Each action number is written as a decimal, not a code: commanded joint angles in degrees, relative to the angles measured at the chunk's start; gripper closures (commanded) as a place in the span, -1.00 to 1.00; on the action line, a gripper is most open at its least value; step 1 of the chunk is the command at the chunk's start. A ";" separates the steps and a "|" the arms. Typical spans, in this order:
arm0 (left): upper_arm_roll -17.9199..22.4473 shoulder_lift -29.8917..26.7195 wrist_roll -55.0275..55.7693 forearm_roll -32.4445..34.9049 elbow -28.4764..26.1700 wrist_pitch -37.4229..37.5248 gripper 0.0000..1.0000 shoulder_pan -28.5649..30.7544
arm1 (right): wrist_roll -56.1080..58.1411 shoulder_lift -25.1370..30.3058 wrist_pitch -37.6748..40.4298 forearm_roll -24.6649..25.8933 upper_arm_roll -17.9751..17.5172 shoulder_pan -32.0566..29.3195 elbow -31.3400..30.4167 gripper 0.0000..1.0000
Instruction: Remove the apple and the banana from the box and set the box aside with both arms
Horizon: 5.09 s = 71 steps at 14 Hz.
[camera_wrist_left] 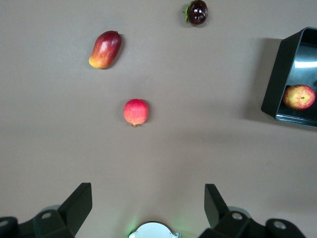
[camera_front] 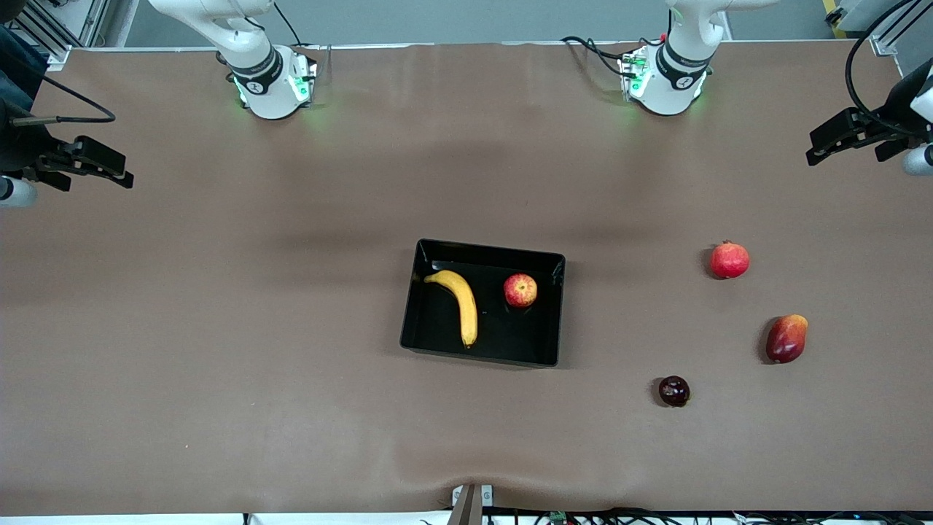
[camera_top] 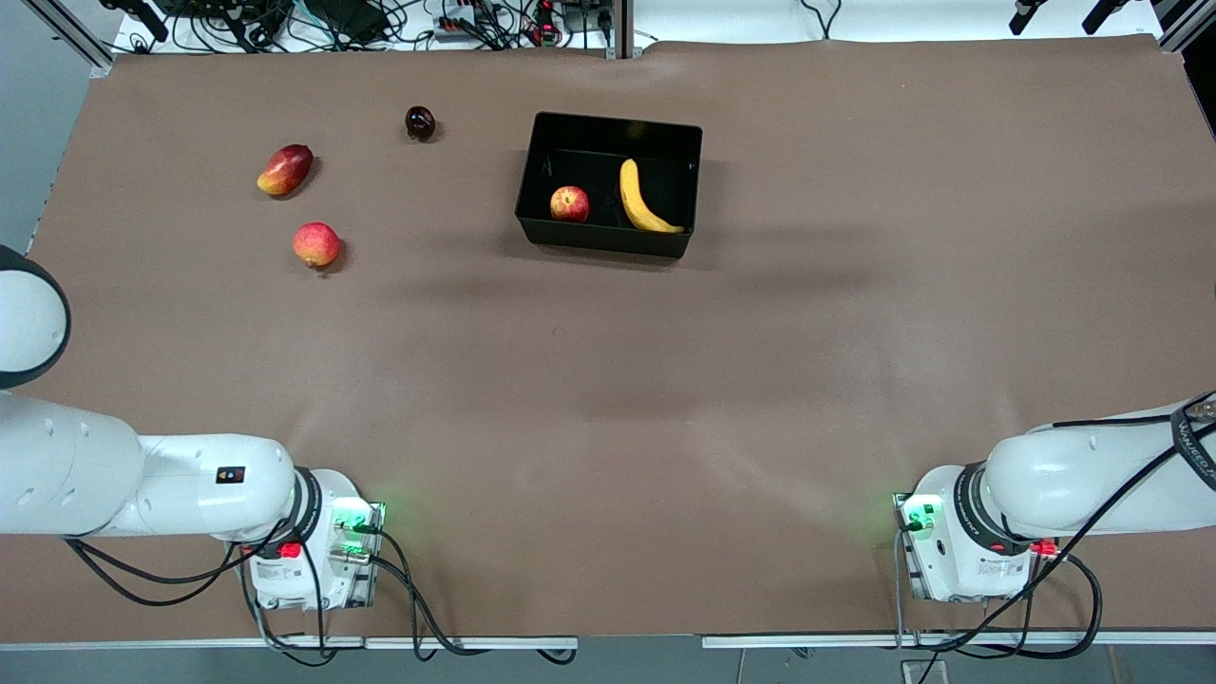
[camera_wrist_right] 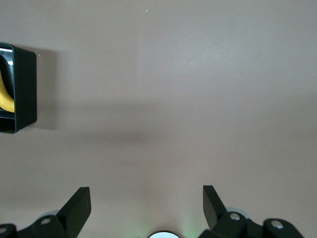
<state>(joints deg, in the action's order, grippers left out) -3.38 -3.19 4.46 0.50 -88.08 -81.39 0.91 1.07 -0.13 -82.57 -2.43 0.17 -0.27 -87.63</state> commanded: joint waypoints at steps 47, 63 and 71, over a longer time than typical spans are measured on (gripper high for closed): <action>-9.82 47.66 44.93 9.70 10.12 -36.99 -1.00 -27.36 | 0.43 -0.40 0.22 -0.82 -0.08 -0.17 0.89 -1.00; -8.49 50.74 47.03 11.72 9.77 -39.02 0.52 -29.91 | 0.52 -0.22 1.10 -0.65 0.01 -1.14 0.89 -1.00; -8.49 43.90 46.17 11.72 10.21 -37.88 1.00 -26.94 | 0.43 -0.31 1.01 -0.74 -0.08 -0.87 0.89 -1.00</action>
<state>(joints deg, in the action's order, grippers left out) -12.07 45.04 49.79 10.87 -76.83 -120.33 -27.28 1.07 -0.16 -82.29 -2.43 0.54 -0.47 -87.63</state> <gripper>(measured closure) 0.269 0.000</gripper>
